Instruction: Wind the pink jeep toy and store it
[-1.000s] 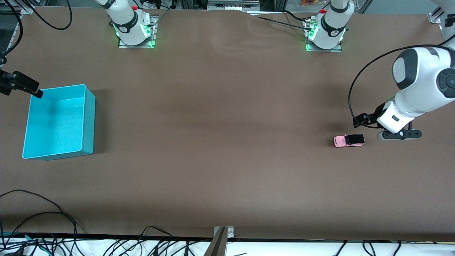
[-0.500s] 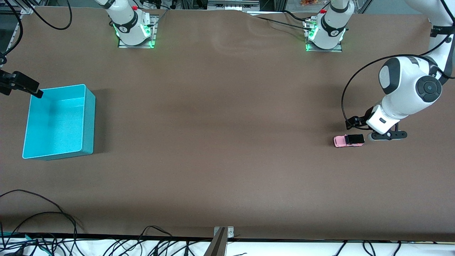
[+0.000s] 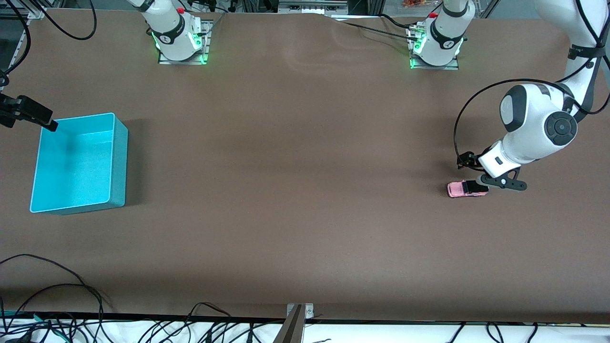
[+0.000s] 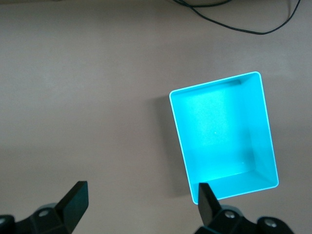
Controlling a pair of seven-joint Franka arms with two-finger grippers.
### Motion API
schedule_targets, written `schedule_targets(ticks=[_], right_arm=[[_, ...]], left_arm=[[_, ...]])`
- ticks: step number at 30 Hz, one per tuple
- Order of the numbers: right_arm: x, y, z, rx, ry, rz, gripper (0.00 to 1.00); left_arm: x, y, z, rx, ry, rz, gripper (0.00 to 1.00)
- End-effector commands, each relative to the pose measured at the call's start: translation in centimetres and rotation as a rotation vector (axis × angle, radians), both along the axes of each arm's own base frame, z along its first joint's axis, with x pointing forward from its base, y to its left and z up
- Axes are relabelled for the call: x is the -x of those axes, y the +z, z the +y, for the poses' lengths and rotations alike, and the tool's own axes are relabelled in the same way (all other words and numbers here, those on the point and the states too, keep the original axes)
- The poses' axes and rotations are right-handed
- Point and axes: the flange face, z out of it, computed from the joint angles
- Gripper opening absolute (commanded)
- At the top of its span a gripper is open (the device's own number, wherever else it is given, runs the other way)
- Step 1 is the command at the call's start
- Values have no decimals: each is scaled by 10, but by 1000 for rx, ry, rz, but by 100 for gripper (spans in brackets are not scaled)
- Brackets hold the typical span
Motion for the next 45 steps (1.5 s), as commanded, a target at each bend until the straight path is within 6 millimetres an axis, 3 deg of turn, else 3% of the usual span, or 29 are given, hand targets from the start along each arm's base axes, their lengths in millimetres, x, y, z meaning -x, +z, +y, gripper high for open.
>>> schedule_targets(ticks=[1,17,24,38,45], right_arm=[[3,7,-2,10,0,3,100],[3,8,-2,10,0,1,100],[3,8,-2,10,0,1,100],[2,8,-2,10,0,0,100],[3,8,-2,10,0,0,100]], left_arm=[[0,-9,11,21,-228,-2,100],[3,-30,13,84,-809,17,100],[-8,-34,14,65,-1055,-51,100],[-16,-62,23,52,-1313,-99,100],[-19,-73,34,62,-1326,-93,100]])
